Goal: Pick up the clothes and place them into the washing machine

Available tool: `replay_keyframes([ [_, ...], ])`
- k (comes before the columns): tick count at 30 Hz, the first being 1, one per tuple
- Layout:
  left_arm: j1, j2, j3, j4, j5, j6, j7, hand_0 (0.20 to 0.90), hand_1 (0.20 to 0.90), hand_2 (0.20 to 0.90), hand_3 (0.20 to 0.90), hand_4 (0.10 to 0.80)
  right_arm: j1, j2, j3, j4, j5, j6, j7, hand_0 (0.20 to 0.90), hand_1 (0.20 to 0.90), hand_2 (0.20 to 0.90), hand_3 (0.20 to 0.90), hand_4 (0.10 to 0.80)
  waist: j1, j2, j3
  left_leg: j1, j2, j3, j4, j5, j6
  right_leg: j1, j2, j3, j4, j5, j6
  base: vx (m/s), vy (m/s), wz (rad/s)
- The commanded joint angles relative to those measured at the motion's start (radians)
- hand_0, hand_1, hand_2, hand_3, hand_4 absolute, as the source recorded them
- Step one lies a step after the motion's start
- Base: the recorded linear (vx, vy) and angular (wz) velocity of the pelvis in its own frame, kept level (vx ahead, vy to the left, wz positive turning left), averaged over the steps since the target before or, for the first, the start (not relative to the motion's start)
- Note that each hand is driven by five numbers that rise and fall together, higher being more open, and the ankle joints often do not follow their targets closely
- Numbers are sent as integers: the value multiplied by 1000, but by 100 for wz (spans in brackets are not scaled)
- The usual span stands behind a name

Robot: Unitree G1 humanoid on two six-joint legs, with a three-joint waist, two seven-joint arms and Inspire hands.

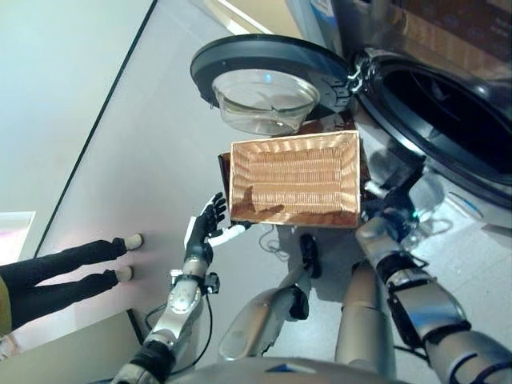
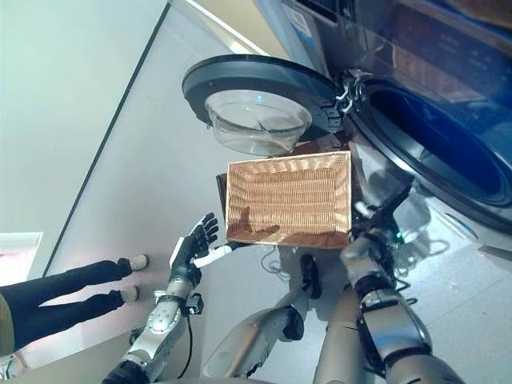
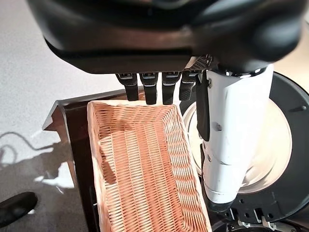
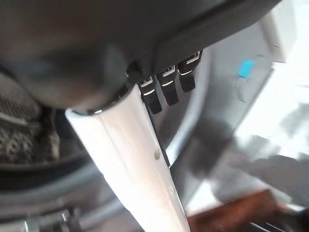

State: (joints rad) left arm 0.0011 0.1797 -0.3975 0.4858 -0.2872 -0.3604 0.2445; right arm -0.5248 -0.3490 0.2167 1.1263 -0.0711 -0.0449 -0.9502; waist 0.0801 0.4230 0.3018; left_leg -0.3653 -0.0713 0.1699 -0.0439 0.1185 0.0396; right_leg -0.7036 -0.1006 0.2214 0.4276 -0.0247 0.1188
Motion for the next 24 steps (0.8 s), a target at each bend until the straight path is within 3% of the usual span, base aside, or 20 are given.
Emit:
replay_keyframes([
  [1,-36,50,62,57,48,-80,84,900,900,900,900,800,3,20,29,-13,-49,-64,-38,900,900,900,900,800,9,-54,-52,-27,-31,22,98,-75,-78,108,45,-35,-89,9,-54,78,-27,-14],
  [4,-49,35,53,119,119,-77,135,900,900,900,900,800,40,34,24,13,-45,-75,-36,900,900,900,900,800,6,-77,-62,18,-28,7,91,-81,-79,174,38,-53,-120,9,-50,89,-37,-1],
  [12,-79,0,70,330,101,-69,109,900,900,900,900,800,145,51,22,54,-46,-102,16,900,900,900,900,800,-23,-151,-100,163,-5,-20,63,-94,-88,366,24,-94,-222,4,-40,115,-47,3],
  [24,-128,-36,231,709,36,3,8,900,900,900,900,800,301,87,15,163,-85,-80,204,900,900,900,900,800,-89,-286,-206,359,29,-14,-30,-84,-90,569,38,-117,-338,36,-25,80,-58,2],
])
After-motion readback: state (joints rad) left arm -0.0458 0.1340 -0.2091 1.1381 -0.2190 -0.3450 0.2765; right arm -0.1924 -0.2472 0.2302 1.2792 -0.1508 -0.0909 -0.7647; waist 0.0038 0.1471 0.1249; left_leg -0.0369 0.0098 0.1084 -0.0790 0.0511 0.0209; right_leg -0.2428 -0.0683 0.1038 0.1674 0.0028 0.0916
